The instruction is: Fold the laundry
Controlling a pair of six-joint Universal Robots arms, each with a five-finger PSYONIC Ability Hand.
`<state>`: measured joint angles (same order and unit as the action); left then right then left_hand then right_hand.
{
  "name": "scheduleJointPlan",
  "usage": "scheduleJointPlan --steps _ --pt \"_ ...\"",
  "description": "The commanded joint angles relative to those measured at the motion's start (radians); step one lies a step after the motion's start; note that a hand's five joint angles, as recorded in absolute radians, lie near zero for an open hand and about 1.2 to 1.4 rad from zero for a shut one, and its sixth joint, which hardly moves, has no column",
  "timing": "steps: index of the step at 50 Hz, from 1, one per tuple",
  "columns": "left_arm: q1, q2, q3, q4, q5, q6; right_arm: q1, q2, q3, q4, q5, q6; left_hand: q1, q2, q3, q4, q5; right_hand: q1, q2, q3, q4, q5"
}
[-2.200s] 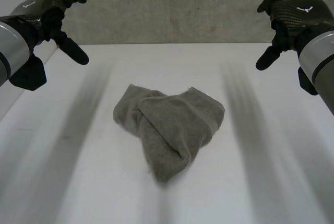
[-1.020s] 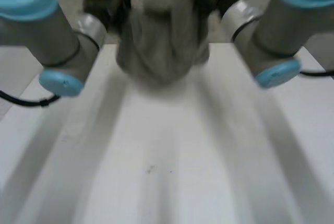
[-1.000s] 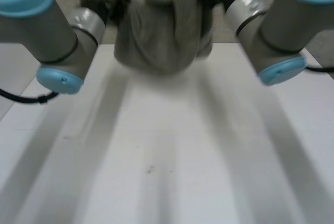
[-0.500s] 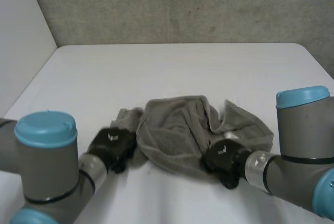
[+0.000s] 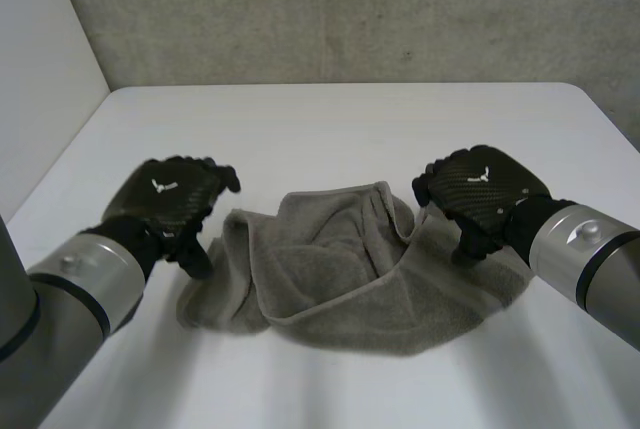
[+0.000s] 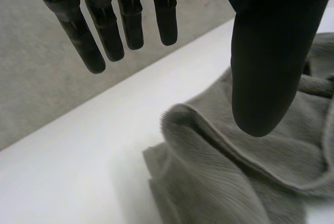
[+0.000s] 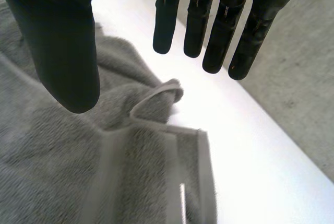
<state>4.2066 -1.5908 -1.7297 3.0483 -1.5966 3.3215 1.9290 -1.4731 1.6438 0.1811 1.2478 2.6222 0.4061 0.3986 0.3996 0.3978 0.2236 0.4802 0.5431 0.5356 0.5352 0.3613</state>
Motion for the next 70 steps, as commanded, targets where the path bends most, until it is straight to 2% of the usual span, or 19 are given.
scheduleJointPlan --steps 1,3,4,6,9,11,14,20,36,41,43,49,54,57,59,66,70 --pt "0.053 -0.023 -0.001 0.05 -0.002 -0.007 0.007 0.01 0.01 -0.063 0.002 0.033 -0.002 0.006 0.005 0.007 0.006 0.086 0.023 0.031 0.031 0.031" --pt "0.107 -0.075 0.004 0.075 0.0 -0.049 0.013 0.049 0.008 -0.072 0.008 0.026 0.001 0.009 0.008 0.009 0.009 0.04 -0.023 -0.016 -0.015 -0.016" --pt "0.107 -0.075 0.004 0.075 0.0 -0.05 0.013 0.05 0.008 -0.072 0.009 0.025 0.001 0.009 0.008 0.009 0.009 0.039 -0.024 -0.016 -0.016 -0.016" --pt "0.139 -0.147 0.027 0.07 0.001 -0.15 0.016 0.124 -0.007 -0.077 0.002 0.006 0.007 0.015 0.014 0.015 0.015 0.03 -0.032 -0.025 -0.025 -0.025" --pt "0.147 -0.179 0.045 0.069 0.01 -0.206 0.016 0.172 -0.015 -0.083 -0.002 -0.049 0.007 0.015 0.014 0.015 0.015 0.036 -0.027 -0.019 -0.019 -0.019" --pt "0.156 -0.228 0.07 0.061 0.053 -0.289 0.016 0.189 -0.018 -0.092 -0.002 -0.086 0.004 0.012 0.011 0.012 0.012 0.048 -0.015 -0.007 -0.007 -0.008" --pt "0.171 -0.253 0.079 0.06 0.104 -0.324 0.018 0.238 -0.021 -0.115 -0.005 -0.158 0.01 0.017 0.016 0.018 0.018 0.063 0.0 0.007 0.008 0.007" --pt "0.171 -0.284 0.09 0.078 0.133 -0.315 0.018 0.33 -0.055 -0.13 -0.004 -0.272 0.019 0.026 0.025 0.027 0.027 0.072 0.009 0.016 0.017 0.016" --pt "0.151 -0.445 0.18 0.08 0.139 -0.31 0.016 0.428 -0.082 -0.238 -0.001 -0.306 0.06 0.067 0.066 0.068 0.068 0.124 0.062 0.069 0.069 0.069" --pt "0.151 -0.488 0.216 0.078 0.139 -0.28 0.016 0.447 -0.096 -0.244 -0.001 -0.327 0.177 0.185 0.184 0.186 0.185 0.124 0.061 0.069 0.069 0.069" --pt "0.151 -0.5 0.219 0.08 0.142 -0.254 0.018 0.458 -0.101 -0.246 0.002 -0.333 0.399 0.407 0.406 0.408 0.407 0.13 0.067 0.075 0.075 0.075" --pt "0.147 -0.503 0.217 0.078 0.142 -0.238 0.016 0.49 -0.116 -0.244 0.015 -0.364 0.582 0.59 0.589 0.591 0.59 0.262 0.199 0.207 0.207 0.206" --pt "0.135 -0.5 0.216 0.076 0.141 -0.237 0.01 0.49 -0.139 -0.232 0.015 -0.367 0.793 0.801 0.8 0.802 0.801 0.573 0.51 0.517 0.518 0.517" --pt "0.133 -0.494 0.22 0.076 0.141 -0.223 0.007 0.488 -0.147 -0.229 0.016 -0.367 0.989 0.997 0.996 0.997 0.997 0.656 0.593 0.6 0.601 0.6" --pt "0.133 -0.488 0.223 0.078 0.139 -0.208 0.004 0.481 -0.163 -0.223 0.015 -0.366 0.99 0.998 0.997 0.998 0.998 0.915 0.852 0.859 0.86 0.859" --pt "0.131 -0.466 0.306 0.08 0.126 -0.1 0.002 0.485 -0.229 -0.203 0.019 -0.364 0.99 0.998 0.997 0.998 0.998 0.916 0.853 0.861 0.861 0.86" --pt "0.133 -0.471 0.465 0.087 0.13 -0.051 0.001 0.494 -0.356 -0.184 0.03 -0.361 0.99 0.998 0.997 0.998 0.998 0.916 0.853 0.861 0.861 0.86"
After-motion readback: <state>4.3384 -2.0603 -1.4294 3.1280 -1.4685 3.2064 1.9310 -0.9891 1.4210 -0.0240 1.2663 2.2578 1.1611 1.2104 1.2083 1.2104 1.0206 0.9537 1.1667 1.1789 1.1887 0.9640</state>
